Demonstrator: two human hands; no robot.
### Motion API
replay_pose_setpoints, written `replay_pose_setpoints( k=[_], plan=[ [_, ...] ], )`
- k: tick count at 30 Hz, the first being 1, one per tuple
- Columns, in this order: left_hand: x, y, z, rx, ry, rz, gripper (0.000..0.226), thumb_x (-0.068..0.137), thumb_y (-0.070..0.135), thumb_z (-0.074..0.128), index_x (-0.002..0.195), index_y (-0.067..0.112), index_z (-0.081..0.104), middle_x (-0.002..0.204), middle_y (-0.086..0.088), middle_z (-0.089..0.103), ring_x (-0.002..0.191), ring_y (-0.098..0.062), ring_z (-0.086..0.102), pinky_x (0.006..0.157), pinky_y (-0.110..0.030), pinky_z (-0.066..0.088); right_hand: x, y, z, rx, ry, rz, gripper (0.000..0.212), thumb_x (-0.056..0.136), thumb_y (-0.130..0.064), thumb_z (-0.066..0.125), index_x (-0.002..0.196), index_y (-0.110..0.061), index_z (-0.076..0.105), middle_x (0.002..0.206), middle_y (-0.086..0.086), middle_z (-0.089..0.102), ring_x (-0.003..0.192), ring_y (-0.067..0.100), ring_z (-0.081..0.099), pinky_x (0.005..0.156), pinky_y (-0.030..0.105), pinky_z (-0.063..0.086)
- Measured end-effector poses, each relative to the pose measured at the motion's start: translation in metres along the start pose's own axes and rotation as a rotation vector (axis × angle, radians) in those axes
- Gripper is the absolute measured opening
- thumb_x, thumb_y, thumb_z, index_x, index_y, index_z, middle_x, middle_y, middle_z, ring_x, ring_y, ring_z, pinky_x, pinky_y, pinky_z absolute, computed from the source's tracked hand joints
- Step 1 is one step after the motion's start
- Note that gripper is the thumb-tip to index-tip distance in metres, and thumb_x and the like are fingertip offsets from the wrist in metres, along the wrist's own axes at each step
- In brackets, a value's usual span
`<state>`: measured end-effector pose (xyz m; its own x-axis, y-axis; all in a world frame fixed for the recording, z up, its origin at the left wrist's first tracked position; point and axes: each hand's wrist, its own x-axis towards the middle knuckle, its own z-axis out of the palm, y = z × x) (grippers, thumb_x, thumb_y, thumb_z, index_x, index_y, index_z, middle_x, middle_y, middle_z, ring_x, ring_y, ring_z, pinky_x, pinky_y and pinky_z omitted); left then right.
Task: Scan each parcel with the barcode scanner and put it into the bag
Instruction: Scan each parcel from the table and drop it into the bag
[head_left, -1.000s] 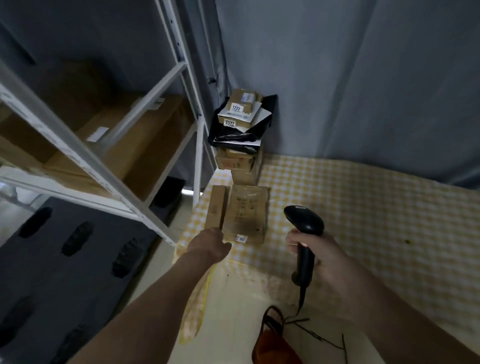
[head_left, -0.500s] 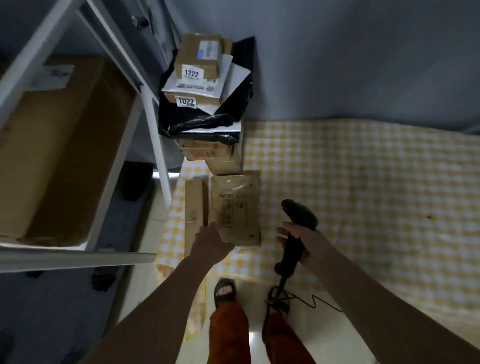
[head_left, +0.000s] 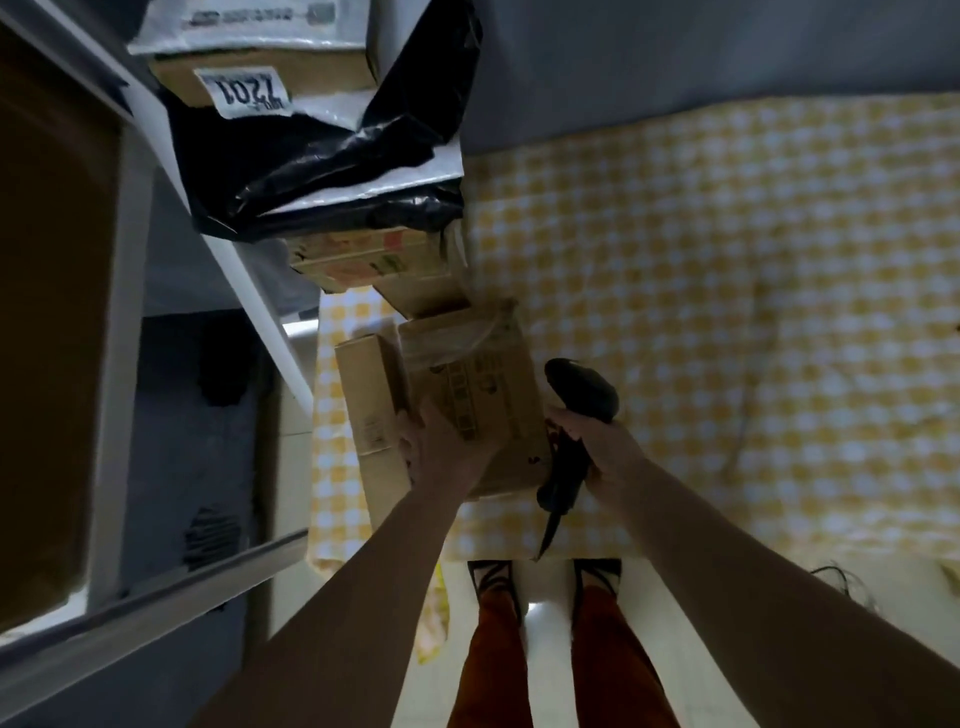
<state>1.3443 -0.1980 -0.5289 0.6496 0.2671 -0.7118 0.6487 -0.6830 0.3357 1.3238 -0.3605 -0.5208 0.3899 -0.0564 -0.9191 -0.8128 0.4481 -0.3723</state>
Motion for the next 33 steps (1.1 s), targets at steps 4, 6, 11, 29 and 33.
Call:
replay_pose_setpoints(
  k=[4,6,11,29,33],
  plan=[
    [0.001,0.011,0.009,-0.065,-0.024,-0.072,0.118,0.06,0.061,0.081,0.15,0.024,0.012,0.153,-0.012,0.01,0.14,-0.036,0.015,0.112,-0.054,0.027,-0.005,0.008,0.005,-0.104,0.031,-0.067,0.03,0.081,-0.02,0.075,0.107,-0.007,0.065,0.106,0.015,0.066,0.096,0.033,0.064,0.086,0.05,0.053],
    [-0.005,0.02,0.012,-0.067,-0.052,-0.077,0.119,0.06,0.065,0.079,0.15,0.026,0.011,0.15,-0.012,0.013,0.139,-0.036,0.016,0.111,-0.053,0.029,-0.014,0.007,0.001,-0.155,0.071,-0.138,0.025,0.081,-0.022,0.075,0.102,-0.011,0.066,0.107,0.015,0.067,0.098,0.034,0.064,0.091,0.054,0.051],
    [-0.023,0.042,0.02,-0.277,-0.179,-0.035,0.118,0.05,0.077,0.077,0.147,0.033,0.026,0.14,-0.003,0.033,0.132,-0.029,0.036,0.108,-0.044,0.038,-0.062,-0.012,-0.017,-0.127,0.193,-0.33,0.008,0.084,-0.019,0.069,0.079,-0.017,0.064,0.084,0.01,0.064,0.082,0.026,0.062,0.076,0.04,0.049],
    [-0.054,0.022,0.018,-0.538,0.02,-0.034,0.092,0.082,0.024,0.076,0.152,0.019,0.017,0.137,-0.008,0.049,0.125,-0.03,0.051,0.095,-0.038,0.048,-0.085,-0.006,-0.014,-0.103,0.037,-0.264,0.01,0.084,-0.014,0.07,0.089,-0.007,0.068,0.081,0.009,0.067,0.078,0.023,0.066,0.069,0.035,0.056],
    [-0.064,0.037,0.019,-0.491,0.125,-0.175,0.115,0.072,0.042,0.081,0.153,0.016,0.004,0.151,-0.012,0.029,0.138,-0.033,0.032,0.109,-0.049,0.035,-0.085,0.007,-0.001,-0.142,-0.019,-0.186,0.027,0.082,-0.019,0.072,0.105,-0.006,0.067,0.105,0.019,0.068,0.098,0.032,0.066,0.088,0.048,0.054]
  ],
)
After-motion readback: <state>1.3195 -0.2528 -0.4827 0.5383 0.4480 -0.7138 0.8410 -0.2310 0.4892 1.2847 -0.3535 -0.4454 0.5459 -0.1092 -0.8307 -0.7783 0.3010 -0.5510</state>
